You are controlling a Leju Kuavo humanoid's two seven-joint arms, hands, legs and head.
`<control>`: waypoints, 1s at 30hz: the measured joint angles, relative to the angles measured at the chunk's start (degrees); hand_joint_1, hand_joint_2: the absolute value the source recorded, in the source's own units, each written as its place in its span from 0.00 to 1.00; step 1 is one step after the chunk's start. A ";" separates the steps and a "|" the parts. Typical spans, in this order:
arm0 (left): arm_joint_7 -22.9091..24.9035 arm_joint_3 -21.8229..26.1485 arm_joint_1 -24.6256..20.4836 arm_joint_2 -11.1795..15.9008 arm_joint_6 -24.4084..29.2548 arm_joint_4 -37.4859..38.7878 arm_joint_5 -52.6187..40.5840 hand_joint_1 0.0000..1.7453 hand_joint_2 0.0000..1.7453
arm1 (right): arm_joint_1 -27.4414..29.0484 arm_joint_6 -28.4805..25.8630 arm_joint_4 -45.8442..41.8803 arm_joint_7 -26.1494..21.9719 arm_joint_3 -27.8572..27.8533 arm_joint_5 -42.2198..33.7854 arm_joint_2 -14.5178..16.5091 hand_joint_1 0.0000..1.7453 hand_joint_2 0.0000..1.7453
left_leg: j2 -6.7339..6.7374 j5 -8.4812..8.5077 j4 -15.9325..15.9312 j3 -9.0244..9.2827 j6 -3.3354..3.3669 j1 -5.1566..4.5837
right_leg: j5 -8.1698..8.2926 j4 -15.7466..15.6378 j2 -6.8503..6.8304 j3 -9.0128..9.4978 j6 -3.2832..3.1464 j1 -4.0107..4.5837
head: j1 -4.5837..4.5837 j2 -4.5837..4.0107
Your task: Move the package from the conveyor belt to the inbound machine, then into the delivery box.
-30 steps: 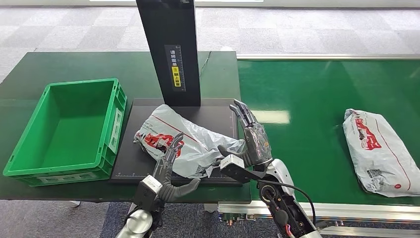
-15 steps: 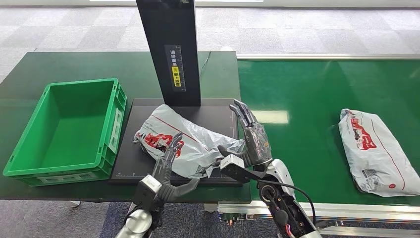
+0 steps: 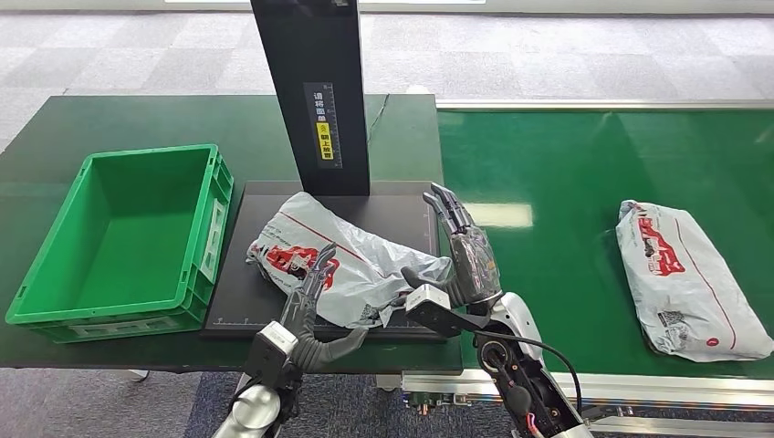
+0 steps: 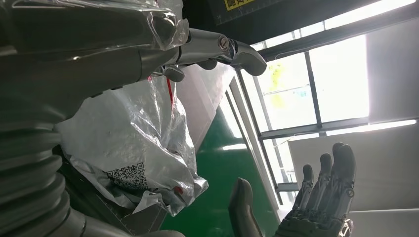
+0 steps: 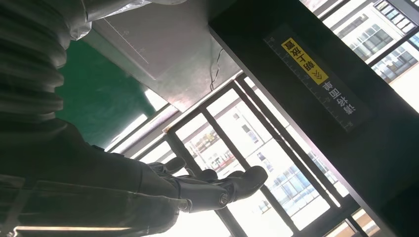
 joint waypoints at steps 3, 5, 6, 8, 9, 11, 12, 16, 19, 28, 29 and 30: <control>0.00 0.00 0.00 0.00 -0.01 0.00 0.00 0.00 1.00 | 0.00 0.00 0.00 0.00 0.00 0.00 0.00 0.00 1.00 | 0.00 0.00 0.00 0.00 0.00 0.00 | 0.00 0.00 0.00 0.00 0.00 0.00 | 0.00 0.00; 0.00 0.00 0.00 0.00 0.00 0.01 0.00 0.00 1.00 | 0.00 0.00 0.00 0.00 0.00 0.01 0.00 0.00 1.00 | 0.00 0.00 0.00 0.00 0.00 0.00 | 0.00 0.00 0.00 0.00 0.00 0.00 | 0.00 0.00; 0.00 0.00 0.00 0.00 0.01 0.00 0.00 0.00 1.00 | 0.00 0.00 0.00 0.00 0.00 0.01 0.00 0.00 1.00 | 0.00 0.00 0.00 0.00 0.00 0.00 | 0.00 0.00 0.00 0.00 0.00 0.00 | 0.00 0.00; 0.00 0.00 0.00 0.00 0.00 -0.01 0.00 0.00 1.00 | 0.00 0.00 0.00 0.00 0.00 0.00 0.00 0.00 1.00 | 0.00 0.00 0.00 0.00 0.00 0.00 | 0.00 0.00 0.00 0.00 0.00 0.00 | 0.00 0.00; 0.00 0.00 0.00 0.00 0.00 -0.01 0.00 0.00 1.00 | 0.00 0.00 0.00 0.00 0.00 0.00 0.00 0.00 1.00 | 0.00 0.00 0.00 0.00 0.00 0.00 | 0.00 0.00 0.00 0.00 0.00 0.00 | 0.00 0.00; 0.00 0.00 0.00 -0.01 0.00 0.01 0.00 0.00 1.00 | 0.00 0.00 0.00 0.00 0.00 0.01 0.00 0.00 1.00 | 0.00 0.00 0.00 0.00 0.00 0.00 | 0.00 0.00 0.00 0.00 0.00 0.00 | 0.00 0.00; 0.00 0.00 0.00 -0.02 0.00 0.01 0.00 0.00 1.00 | 0.00 0.00 0.00 0.00 0.00 0.01 0.00 0.00 1.00 | 0.00 0.00 0.00 0.00 0.00 0.00 | 0.00 0.00 0.00 0.00 0.00 0.00 | 0.00 0.00; 0.00 0.00 0.00 -0.08 -0.01 0.01 0.00 0.00 1.00 | 0.00 0.00 0.00 0.00 0.00 0.00 0.00 0.00 1.00 | 0.00 0.00 0.00 0.00 0.00 0.00 | 0.00 0.00 0.00 0.00 0.00 0.00 | 0.00 0.00; 0.00 0.00 0.00 -0.13 -0.01 0.01 0.00 0.00 1.00 | 0.00 0.00 0.00 0.00 0.00 0.01 0.00 0.00 1.00 | 0.00 0.00 0.00 0.00 0.00 0.00 | 0.00 0.00 0.00 0.00 0.00 0.00 | 0.00 0.00; 0.00 0.00 -0.01 -0.13 0.00 0.01 0.00 0.00 1.00 | 0.00 0.00 0.00 0.00 -0.02 0.00 0.00 0.00 1.00 | 0.00 0.00 0.00 0.00 0.00 0.00 | 0.00 0.00 0.00 0.00 0.00 0.00 | 0.00 0.00; 0.00 0.00 -0.01 -0.13 0.01 0.01 0.00 0.00 1.00 | 0.00 0.00 0.00 0.00 -0.02 0.00 0.00 0.00 1.00 | 0.00 0.00 0.00 0.00 0.00 0.00 | 0.00 0.00 0.00 0.00 0.00 0.00 | 0.00 0.00; 0.00 0.00 -0.01 -0.13 0.01 0.01 0.00 0.00 1.00 | 0.00 0.00 0.00 0.00 -0.02 0.00 0.00 0.00 1.00 | 0.00 0.00 0.00 0.00 0.00 0.00 | 0.00 0.00 0.00 0.00 0.00 0.00 | 0.00 0.00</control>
